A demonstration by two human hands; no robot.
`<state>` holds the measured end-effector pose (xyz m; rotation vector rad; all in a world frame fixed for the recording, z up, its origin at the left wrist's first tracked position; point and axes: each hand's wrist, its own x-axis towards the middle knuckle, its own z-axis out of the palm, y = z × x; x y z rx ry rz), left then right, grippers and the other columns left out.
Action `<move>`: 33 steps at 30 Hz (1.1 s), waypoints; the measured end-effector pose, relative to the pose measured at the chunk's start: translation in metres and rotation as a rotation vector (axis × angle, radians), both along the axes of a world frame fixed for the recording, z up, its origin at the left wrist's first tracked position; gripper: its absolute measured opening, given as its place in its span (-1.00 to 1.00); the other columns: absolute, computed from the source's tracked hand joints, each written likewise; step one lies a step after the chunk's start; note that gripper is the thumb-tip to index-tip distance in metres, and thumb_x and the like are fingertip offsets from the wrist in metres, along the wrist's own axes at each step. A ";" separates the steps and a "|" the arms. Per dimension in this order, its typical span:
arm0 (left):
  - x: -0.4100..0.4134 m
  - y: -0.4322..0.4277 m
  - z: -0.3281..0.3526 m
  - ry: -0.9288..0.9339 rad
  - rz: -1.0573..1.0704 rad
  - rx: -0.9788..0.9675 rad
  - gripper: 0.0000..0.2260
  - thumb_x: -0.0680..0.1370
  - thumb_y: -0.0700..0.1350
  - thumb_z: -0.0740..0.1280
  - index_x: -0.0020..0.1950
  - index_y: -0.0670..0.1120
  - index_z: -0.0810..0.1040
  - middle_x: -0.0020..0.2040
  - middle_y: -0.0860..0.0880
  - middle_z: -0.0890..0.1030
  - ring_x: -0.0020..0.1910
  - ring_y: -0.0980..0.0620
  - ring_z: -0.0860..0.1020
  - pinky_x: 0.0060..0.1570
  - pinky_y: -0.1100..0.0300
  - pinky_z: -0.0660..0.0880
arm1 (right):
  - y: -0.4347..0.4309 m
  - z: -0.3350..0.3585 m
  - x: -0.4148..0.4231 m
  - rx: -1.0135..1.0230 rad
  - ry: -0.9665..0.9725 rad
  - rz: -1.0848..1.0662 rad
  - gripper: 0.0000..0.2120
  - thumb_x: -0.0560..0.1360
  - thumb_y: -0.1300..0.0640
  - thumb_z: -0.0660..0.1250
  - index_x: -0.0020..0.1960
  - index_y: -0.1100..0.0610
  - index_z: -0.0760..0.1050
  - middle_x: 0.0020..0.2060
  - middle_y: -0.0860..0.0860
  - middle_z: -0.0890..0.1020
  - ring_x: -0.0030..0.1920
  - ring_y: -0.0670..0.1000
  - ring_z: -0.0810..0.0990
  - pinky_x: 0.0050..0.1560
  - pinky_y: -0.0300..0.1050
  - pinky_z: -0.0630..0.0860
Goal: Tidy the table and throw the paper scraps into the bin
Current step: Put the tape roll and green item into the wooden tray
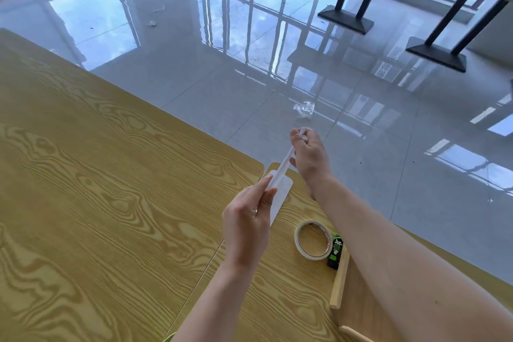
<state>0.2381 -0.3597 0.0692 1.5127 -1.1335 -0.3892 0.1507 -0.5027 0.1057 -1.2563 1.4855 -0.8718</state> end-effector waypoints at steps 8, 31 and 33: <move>0.001 -0.001 -0.002 -0.008 0.000 -0.001 -0.76 0.58 -0.09 0.37 0.24 -0.03 0.63 0.03 0.12 0.69 -0.01 0.23 0.62 -0.10 0.21 0.57 | -0.005 -0.012 -0.004 -0.016 -0.028 0.022 -0.76 0.60 -0.14 0.20 0.10 0.00 0.45 -0.14 -0.07 0.46 -0.04 0.00 0.50 0.20 0.26 0.53; 0.002 0.000 -0.002 -0.014 -0.009 0.041 -0.77 0.60 -0.02 0.34 0.24 0.03 0.61 0.04 0.18 0.67 -0.01 0.25 0.61 -0.08 0.30 0.54 | -0.008 -0.013 -0.002 0.001 -0.031 0.020 -0.57 0.56 -0.23 0.22 0.31 0.00 0.41 0.06 -0.06 0.54 0.13 0.04 0.54 0.24 0.19 0.52; 0.003 0.001 -0.001 -0.010 -0.021 0.087 -0.75 0.60 0.05 0.32 0.24 0.03 0.60 0.02 0.18 0.66 -0.01 0.24 0.60 -0.08 0.21 0.56 | -0.006 -0.011 -0.004 0.020 -0.049 0.030 -0.44 0.52 -0.30 0.23 0.37 0.03 0.37 0.06 -0.07 0.54 0.08 0.00 0.56 0.20 0.15 0.55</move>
